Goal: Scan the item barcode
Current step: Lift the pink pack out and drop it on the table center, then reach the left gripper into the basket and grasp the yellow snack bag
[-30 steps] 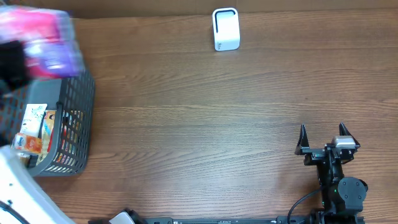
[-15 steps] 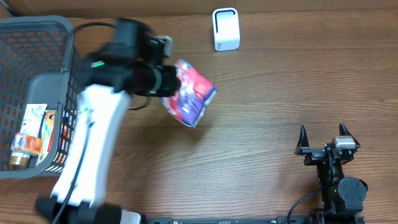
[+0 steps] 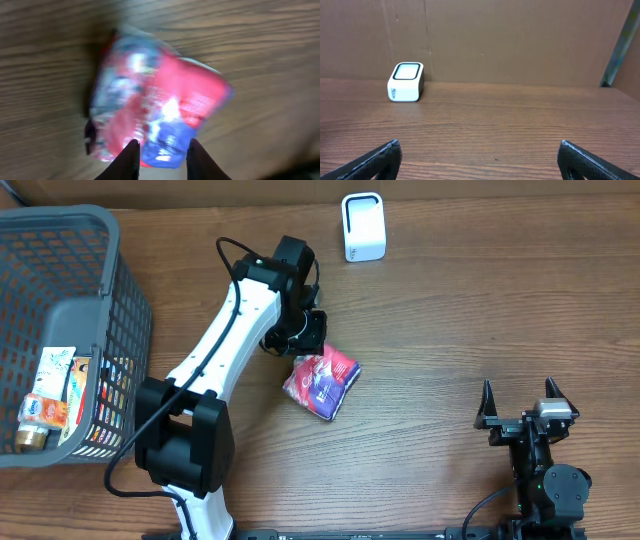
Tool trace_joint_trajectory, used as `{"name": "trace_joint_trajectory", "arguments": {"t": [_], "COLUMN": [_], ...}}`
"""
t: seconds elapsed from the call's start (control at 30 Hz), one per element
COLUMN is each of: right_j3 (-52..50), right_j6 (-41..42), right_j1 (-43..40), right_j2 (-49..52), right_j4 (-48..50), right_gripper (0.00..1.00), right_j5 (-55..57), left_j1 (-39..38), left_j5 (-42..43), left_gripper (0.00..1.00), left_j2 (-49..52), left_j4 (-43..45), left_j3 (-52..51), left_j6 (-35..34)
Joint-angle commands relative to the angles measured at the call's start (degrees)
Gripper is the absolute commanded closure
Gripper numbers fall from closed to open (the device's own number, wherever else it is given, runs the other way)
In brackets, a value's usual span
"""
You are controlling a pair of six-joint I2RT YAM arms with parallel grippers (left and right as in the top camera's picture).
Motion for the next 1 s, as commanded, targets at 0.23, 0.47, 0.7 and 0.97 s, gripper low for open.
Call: {"name": "trace_joint_trajectory", "arguments": {"t": [0.23,0.47,0.7,0.97], "right_j3": [-0.59,-0.59,-0.59,-0.59], "right_j6": [0.22,0.22,0.22,0.22], "right_j1": [-0.26,-0.26,-0.26,-0.26], "right_j2": [-0.46,-0.46,-0.46,-0.46], "right_j4": [0.37,0.37,0.37,0.37], "right_gripper": [0.0,0.0,0.0,0.0], "right_j5": [0.17,0.17,0.17,0.17], "left_j1": [7.19,9.2,12.11,34.56], "left_j5": [1.14,-7.17,-26.23,-18.12], "left_gripper": [0.48,0.13,0.0,0.0], "left_j2": [-0.72,-0.98,-1.16,-5.62], "left_j4": [-16.48,-26.51,-26.51,-25.09], "left_j3": [35.39,45.48,43.15,57.75], "left_j6": [3.5,4.33,-5.01,-2.25]}}
